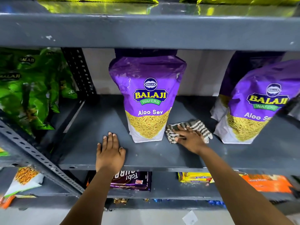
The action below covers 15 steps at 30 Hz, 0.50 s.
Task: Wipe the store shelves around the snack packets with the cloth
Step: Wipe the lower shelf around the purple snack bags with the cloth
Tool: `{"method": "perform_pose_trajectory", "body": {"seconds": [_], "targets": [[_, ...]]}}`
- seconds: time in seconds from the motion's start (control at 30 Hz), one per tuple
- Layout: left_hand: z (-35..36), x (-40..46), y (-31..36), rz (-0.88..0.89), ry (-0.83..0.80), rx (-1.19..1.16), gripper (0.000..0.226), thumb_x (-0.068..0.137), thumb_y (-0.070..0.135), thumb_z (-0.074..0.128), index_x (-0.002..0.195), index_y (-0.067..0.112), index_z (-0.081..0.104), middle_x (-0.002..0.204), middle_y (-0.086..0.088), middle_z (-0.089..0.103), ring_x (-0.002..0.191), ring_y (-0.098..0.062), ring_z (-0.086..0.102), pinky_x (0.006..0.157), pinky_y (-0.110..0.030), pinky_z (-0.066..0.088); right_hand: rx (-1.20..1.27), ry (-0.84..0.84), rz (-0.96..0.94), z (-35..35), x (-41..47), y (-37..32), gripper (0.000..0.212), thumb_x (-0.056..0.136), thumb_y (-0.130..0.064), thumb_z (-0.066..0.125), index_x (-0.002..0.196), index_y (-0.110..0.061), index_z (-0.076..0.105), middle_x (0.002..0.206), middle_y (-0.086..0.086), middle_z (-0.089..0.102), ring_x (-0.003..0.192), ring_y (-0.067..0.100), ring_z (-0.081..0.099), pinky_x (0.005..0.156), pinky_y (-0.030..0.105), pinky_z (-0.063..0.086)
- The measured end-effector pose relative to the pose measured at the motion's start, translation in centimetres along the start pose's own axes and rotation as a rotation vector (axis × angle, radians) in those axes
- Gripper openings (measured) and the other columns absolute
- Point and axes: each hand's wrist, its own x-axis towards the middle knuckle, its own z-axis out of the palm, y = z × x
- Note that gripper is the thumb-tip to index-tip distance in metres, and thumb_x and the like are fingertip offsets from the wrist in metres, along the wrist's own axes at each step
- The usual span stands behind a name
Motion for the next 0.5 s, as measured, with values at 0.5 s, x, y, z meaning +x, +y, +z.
{"method": "perform_pose_trajectory", "body": {"seconds": [0.5], "targets": [[0.1,-0.1,0.0,0.006,0.029,-0.039,0.061,0.096,0.031,0.021,0.147,0.009,-0.004,0.158,-0.007,-0.006,0.145,-0.021,-0.005,0.118,-0.039,-0.002,0.450,0.265,0.127,0.1,-0.7,-0.5,0.016,0.085,-0.021,0.061,0.097,-0.029,0.069,0.112,0.008,0.067,0.112,0.032,0.059,0.102,0.049,0.042]]}}
